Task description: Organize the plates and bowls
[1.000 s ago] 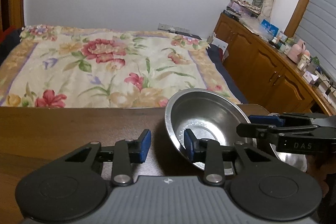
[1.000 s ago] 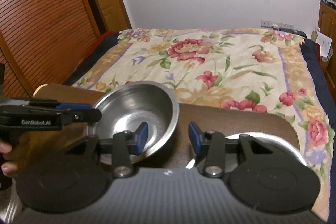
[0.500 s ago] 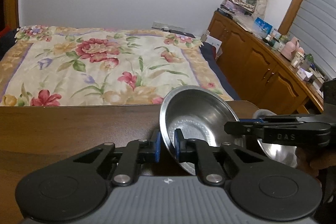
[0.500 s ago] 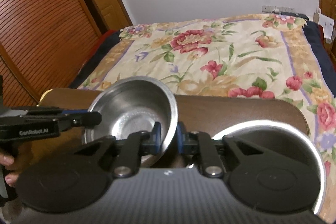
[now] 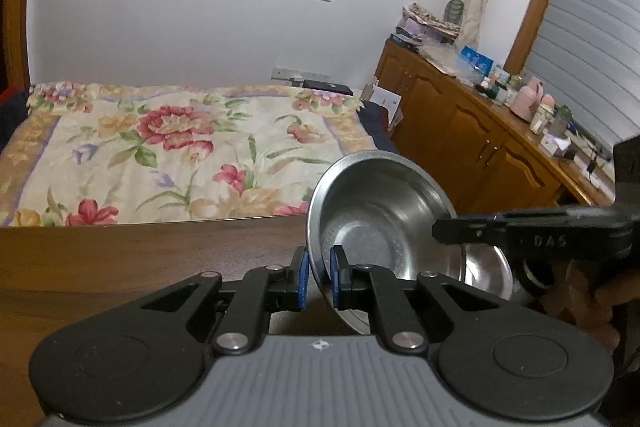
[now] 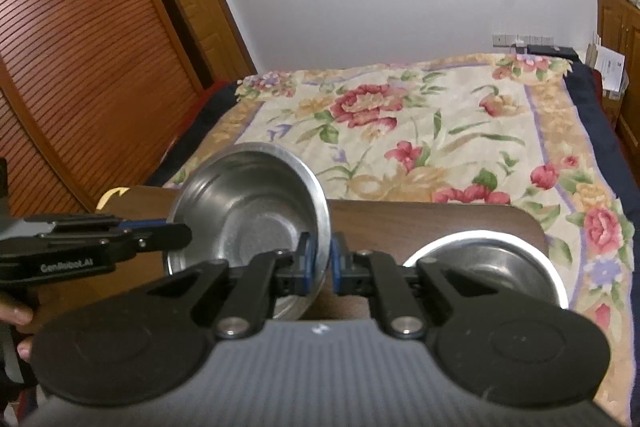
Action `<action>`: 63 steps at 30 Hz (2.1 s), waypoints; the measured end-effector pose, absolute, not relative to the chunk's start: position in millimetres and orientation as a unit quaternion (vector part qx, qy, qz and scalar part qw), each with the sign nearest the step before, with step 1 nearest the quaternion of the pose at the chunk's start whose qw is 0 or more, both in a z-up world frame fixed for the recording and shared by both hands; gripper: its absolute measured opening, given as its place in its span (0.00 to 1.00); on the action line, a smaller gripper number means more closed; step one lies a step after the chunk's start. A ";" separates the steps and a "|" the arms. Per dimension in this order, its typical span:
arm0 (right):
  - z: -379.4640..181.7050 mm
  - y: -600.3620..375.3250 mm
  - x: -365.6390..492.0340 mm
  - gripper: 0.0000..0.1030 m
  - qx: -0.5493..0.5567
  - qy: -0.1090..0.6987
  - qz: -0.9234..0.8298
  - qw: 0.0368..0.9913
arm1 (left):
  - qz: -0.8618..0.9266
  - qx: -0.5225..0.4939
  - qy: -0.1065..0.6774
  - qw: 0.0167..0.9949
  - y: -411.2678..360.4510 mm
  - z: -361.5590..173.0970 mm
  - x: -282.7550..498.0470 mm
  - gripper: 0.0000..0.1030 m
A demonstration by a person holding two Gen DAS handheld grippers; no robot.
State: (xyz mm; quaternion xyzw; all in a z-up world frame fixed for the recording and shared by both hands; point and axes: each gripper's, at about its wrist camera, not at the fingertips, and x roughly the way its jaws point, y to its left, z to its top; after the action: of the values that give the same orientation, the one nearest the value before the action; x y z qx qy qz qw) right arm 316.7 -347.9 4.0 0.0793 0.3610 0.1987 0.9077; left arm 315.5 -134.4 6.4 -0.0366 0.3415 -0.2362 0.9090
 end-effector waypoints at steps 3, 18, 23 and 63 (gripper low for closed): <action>9.9 -347.3 307.1 0.10 0.076 0.361 0.198 0.908 | -0.238 -0.025 0.335 0.911 -134.8 13.1 301.9 0.11; 29.3 -343.2 255.0 0.09 0.063 0.347 0.191 0.916 | -0.257 -0.008 0.319 0.912 -126.3 27.9 242.7 0.10; 25.0 -337.4 236.6 0.09 0.046 0.350 0.189 0.916 | -0.261 -0.003 0.327 0.908 -123.7 21.3 221.3 0.10; -27.8 -331.6 145.4 0.10 0.025 0.389 0.194 0.900 | -0.290 0.104 0.341 0.888 -136.8 -36.7 119.6 0.11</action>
State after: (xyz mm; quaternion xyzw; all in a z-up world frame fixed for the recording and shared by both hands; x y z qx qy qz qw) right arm 145.4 -331.6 -27.8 0.0247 0.3886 0.1937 0.9005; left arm 119.6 -136.8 -36.7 0.1039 0.3410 -0.2902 0.8881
